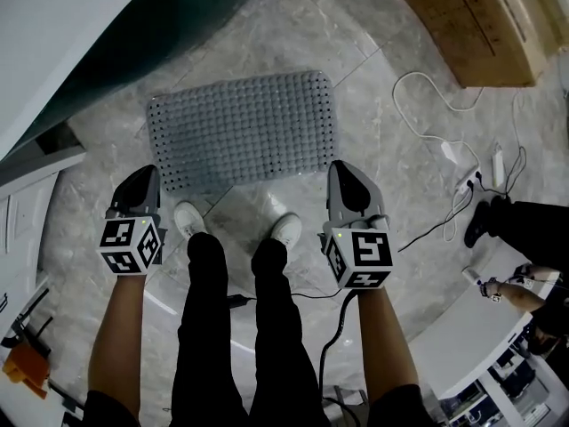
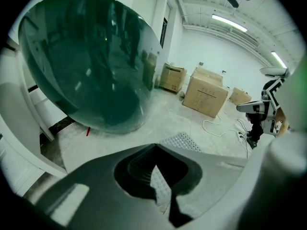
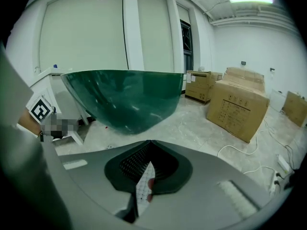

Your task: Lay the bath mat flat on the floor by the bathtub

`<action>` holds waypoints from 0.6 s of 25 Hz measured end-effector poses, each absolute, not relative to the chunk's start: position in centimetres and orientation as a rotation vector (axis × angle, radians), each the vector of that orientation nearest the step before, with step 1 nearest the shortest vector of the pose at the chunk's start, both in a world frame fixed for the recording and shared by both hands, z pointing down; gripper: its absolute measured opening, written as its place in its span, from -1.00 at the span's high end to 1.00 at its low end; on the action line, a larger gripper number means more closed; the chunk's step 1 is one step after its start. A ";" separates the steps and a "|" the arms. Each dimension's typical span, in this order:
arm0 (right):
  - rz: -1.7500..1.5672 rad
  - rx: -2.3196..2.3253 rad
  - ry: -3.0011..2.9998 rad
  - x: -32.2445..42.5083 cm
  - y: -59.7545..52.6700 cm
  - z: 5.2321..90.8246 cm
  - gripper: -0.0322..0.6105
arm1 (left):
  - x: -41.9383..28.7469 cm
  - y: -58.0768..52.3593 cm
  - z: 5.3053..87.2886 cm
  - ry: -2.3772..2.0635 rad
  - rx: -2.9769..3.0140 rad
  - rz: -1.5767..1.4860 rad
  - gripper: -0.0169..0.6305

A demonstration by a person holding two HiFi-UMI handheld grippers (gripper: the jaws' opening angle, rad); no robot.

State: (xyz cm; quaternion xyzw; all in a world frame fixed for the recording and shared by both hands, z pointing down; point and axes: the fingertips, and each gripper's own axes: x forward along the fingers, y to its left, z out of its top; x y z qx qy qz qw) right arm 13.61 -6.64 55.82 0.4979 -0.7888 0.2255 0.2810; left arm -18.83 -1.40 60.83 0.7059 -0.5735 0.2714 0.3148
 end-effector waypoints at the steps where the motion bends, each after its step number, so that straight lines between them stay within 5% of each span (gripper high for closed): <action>1: 0.606 1.342 -2.113 13.7 -6.7 55.3 0.82 | -18.8 -1.4 60.4 -1.513 1.860 0.712 0.95; 15: 0.566 1.405 -2.160 11.5 -5.5 46.3 0.82 | -16.7 -0.8 50.4 -1.577 1.944 0.653 0.95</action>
